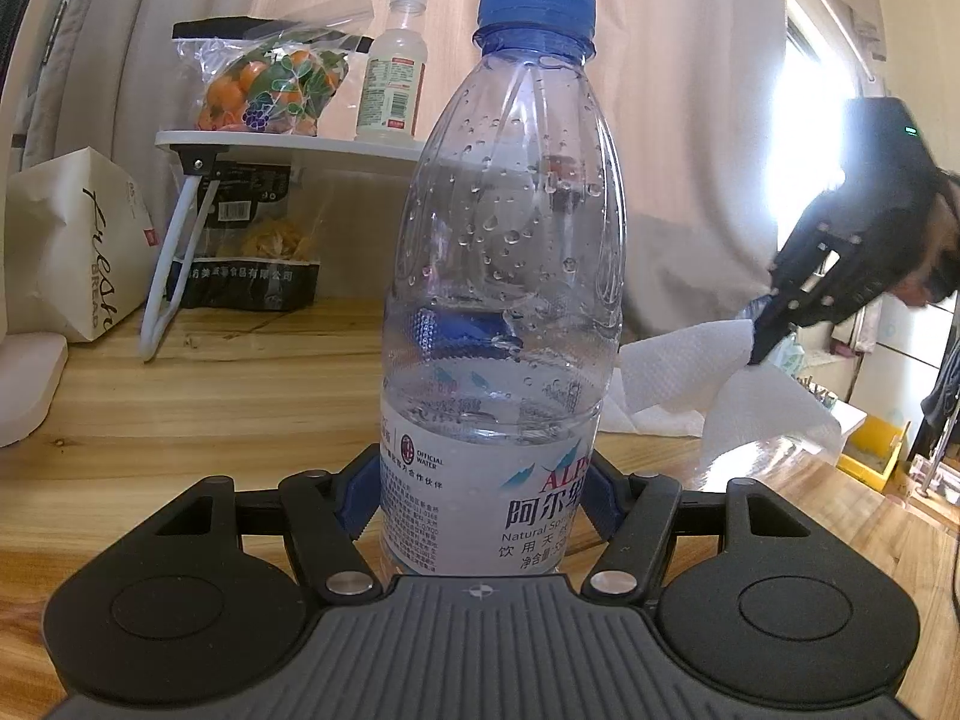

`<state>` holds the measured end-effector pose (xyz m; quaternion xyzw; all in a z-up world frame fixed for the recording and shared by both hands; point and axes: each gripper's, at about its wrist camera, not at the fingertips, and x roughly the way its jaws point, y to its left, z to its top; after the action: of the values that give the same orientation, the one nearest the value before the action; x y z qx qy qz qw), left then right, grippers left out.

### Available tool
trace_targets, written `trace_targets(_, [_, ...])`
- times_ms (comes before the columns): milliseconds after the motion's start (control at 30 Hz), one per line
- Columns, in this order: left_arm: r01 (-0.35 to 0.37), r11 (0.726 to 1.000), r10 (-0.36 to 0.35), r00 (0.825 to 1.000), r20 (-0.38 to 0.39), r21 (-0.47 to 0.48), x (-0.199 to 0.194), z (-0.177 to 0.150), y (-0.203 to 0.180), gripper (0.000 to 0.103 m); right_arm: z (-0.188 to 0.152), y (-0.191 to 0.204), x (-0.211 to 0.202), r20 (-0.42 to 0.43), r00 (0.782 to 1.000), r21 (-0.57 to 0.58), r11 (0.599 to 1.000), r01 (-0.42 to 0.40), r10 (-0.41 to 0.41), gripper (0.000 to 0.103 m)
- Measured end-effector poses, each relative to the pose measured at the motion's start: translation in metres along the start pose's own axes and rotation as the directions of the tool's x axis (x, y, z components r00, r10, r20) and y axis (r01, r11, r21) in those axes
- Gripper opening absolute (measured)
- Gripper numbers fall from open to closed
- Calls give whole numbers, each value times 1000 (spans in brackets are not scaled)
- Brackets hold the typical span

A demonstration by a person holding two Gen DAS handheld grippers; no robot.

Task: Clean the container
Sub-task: 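Lift the water bottle with the left tool while the right tool approaches the paper towels, then pinch a white paper towel with the right tool and lift it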

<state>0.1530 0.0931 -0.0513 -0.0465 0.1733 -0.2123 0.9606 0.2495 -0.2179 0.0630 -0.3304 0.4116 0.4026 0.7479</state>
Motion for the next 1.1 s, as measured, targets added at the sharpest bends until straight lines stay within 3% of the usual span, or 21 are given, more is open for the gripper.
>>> trace_targets(200, [-1,1000,1,1000,-1,0,0,0,0,68,-30,35,15,183,983,267,963,-46,-3,6])
trace_targets(267, [0,1000,0,1000,-2,0,0,0,0,68,-33,51,30,137,989,274,962,22,-61,6])
trace_targets(400, [0,1000,0,1000,-2,1,0,1,0,68,-28,59,59,21,999,258,965,42,-49,6])
trace_targets(567, [1,1000,-1,1000,-2,-3,0,1,1,68,-16,57,75,-37,998,224,973,62,-55,11])
trace_targets(633, [1,1000,-1,1000,-2,-4,0,1,1,68,-13,60,75,-48,996,196,977,80,-71,28])
trace_targets(700, [1,1000,-1,1000,-3,-2,0,1,0,68,-11,65,74,-37,994,170,980,105,-100,73])
trace_targets(833, [1,1000,-1,1000,-4,0,1,1,1,68,-8,72,67,4,994,137,984,112,-114,78])
trace_targets(900, [1,1000,-1,1000,-4,0,1,2,1,68,-7,74,64,2,996,112,990,90,-90,91])
trace_targets(1100, [-1,1000,1,1000,-4,4,1,1,1,68,-9,68,75,-73,997,-42,999,11,-14,93])
